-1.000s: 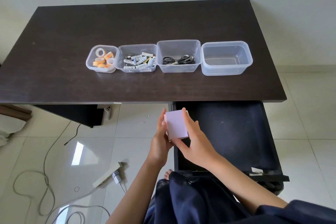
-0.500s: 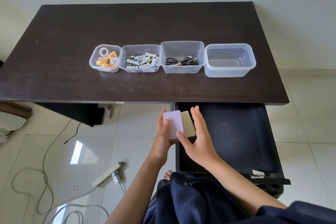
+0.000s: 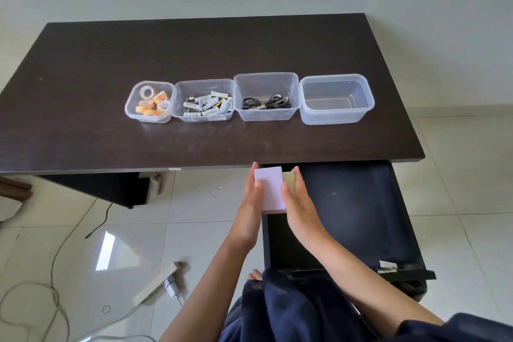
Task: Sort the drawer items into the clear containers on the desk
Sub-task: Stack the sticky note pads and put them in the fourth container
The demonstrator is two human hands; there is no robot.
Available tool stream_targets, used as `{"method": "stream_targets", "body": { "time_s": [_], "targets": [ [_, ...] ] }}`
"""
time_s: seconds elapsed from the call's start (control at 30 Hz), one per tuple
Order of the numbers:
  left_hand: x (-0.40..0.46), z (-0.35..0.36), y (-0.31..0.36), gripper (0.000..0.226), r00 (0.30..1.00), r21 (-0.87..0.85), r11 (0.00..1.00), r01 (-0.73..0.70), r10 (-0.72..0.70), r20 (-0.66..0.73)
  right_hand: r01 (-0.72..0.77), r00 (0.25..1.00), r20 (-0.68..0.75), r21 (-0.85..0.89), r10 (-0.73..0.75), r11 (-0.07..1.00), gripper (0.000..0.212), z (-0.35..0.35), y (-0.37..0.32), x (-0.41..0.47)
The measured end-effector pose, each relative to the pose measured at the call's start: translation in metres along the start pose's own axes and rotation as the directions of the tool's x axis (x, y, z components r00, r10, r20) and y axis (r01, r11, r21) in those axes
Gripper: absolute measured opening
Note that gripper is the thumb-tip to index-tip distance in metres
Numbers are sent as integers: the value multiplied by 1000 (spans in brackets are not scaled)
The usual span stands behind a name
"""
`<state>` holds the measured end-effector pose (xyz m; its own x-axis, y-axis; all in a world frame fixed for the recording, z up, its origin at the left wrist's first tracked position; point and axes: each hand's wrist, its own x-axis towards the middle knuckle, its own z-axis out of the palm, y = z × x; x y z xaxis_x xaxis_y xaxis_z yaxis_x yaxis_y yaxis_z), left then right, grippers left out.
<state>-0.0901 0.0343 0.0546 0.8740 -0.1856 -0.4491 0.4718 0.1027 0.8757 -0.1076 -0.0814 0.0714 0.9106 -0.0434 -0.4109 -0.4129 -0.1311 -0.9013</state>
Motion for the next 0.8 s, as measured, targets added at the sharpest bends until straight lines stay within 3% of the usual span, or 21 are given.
{"method": "stream_targets", "body": {
  "time_s": [0.27, 0.5, 0.63, 0.7, 0.8],
  "targets": [
    [26, 14, 14, 94, 997, 75, 997, 11, -16, 70, 28, 998, -58, 58, -25, 998, 66, -21, -19, 15],
    [67, 39, 60, 91, 998, 170, 985, -39, 30, 55, 85, 988, -133, 67, -75, 994, 64, -50, -53, 54],
    [103, 58, 102, 91, 987, 253, 966, -57, 16, 161, 113, 974, -209, 122, -86, 986, 42, -83, -79, 95],
    [123, 69, 119, 96, 979, 293, 955, -52, -10, 205, 82, 979, -202, 191, -42, 978, 44, -104, -87, 119],
    [150, 85, 138, 76, 964, 339, 938, -68, -26, 266, -6, 984, -170, 280, 56, 960, 47, -132, -99, 152]
  ]
}}
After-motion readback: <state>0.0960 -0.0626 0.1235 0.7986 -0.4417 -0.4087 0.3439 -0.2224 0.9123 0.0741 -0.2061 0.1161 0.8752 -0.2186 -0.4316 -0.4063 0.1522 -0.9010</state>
